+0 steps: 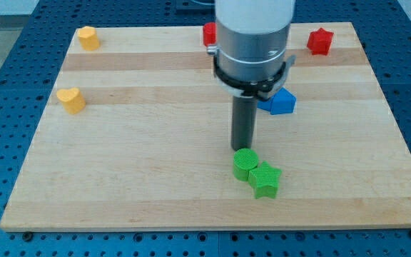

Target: Push the red star into red circle

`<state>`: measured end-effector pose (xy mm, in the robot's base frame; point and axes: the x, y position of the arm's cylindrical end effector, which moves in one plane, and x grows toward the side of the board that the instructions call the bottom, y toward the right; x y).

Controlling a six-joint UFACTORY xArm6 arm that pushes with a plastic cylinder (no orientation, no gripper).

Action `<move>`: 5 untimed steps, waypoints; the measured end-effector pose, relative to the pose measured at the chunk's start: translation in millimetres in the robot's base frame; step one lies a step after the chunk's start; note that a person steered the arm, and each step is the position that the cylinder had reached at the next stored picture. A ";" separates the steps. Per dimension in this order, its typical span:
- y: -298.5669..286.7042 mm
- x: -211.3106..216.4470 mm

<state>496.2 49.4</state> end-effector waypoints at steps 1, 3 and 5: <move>66.4 -5.2; 228.6 -48.1; 273.5 -147.4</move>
<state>348.8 322.9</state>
